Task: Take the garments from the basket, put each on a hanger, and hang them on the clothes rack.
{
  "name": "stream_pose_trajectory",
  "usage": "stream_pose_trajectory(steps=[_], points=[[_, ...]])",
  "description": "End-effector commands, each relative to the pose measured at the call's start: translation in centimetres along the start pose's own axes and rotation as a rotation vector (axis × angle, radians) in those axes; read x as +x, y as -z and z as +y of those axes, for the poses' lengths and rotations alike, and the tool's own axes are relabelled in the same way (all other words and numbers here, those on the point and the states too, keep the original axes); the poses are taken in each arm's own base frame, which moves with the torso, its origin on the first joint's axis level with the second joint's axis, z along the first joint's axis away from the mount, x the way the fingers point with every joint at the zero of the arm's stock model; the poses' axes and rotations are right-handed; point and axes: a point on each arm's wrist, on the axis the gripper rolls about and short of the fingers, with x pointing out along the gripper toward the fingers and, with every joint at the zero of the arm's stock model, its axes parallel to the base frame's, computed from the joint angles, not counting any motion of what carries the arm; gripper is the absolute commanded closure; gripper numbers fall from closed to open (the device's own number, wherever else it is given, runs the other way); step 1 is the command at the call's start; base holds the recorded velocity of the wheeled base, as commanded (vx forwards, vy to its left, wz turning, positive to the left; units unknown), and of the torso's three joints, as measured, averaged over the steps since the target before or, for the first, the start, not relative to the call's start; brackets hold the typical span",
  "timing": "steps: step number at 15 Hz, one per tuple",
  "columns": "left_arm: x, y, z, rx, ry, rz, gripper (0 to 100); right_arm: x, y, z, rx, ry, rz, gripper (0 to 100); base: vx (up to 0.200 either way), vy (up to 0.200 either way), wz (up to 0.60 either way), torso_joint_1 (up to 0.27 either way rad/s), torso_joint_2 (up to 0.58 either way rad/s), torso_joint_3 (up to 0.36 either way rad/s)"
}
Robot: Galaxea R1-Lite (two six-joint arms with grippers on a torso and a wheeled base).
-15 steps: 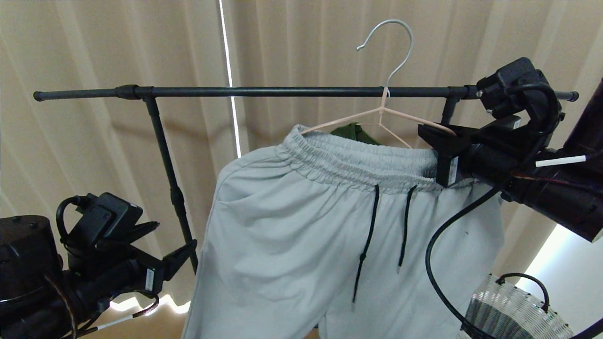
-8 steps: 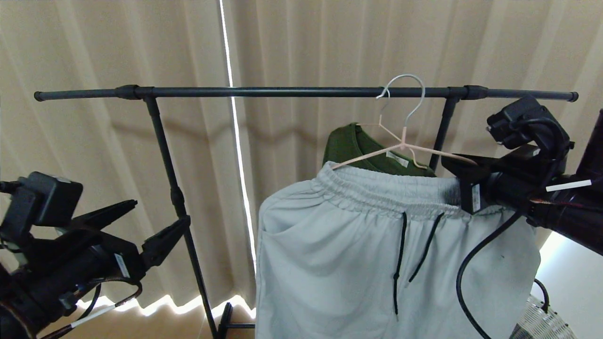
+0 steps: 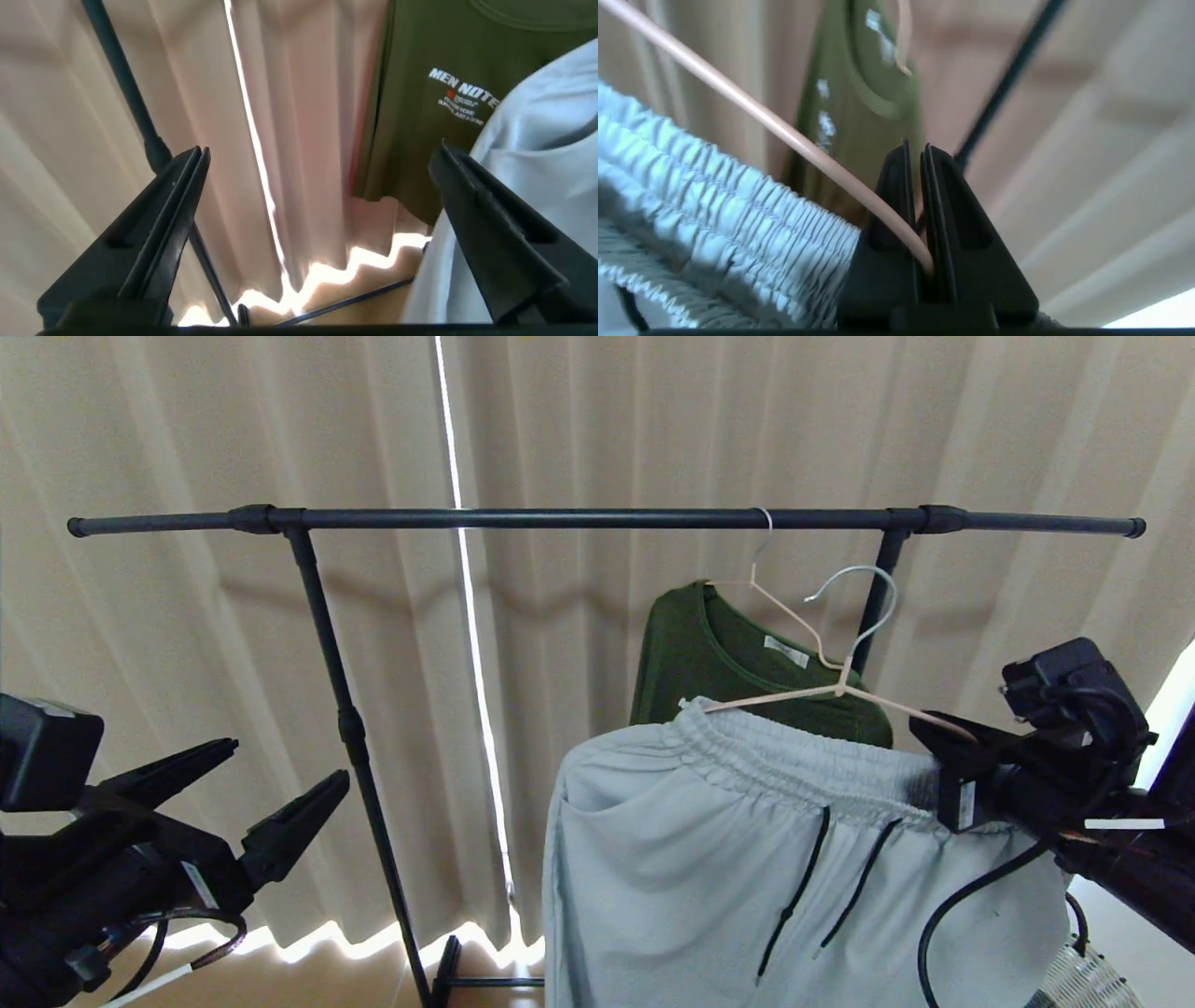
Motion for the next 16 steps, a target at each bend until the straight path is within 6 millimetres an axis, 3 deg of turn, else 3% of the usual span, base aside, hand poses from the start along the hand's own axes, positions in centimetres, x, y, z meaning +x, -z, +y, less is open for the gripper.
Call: stream_pose_trajectory(steps=[1, 3, 6, 13, 16], points=[[-0.3, 0.0, 0.0, 0.003, -0.005, -0.003, 0, 1.2, 3.0, -0.2, -0.015, 0.023, 0.100, 100, 0.000, 0.000, 0.00, 0.000, 0.00, 0.000], [-1.6, 0.3, 0.0, 0.011, -0.010, -0.021, 0, 2.0, 2.3, -0.3, -0.034, 0.052, 0.017, 100, 0.000, 0.000, 0.00, 0.000, 0.00, 0.000], [-3.2, 0.3, 0.3, 0.020, -0.036, -0.060, 0, 1.3, 2.0, -0.6, -0.078, 0.073, -0.052, 100, 0.000, 0.000, 0.00, 0.000, 0.00, 0.000], [-2.6, 1.0, 1.1, 0.017, -0.098, -0.003, 0, -4.3, -1.7, -2.0, -0.064, 0.105, -0.208, 100, 0.000, 0.000, 0.00, 0.000, 0.00, 0.000], [-2.3, 1.3, 1.1, 0.016, -0.092, 0.017, 0, -4.7, -2.0, -2.1, -0.061, 0.106, -0.212, 100, 0.200, 0.000, 0.00, -0.007, 0.00, 0.006]])
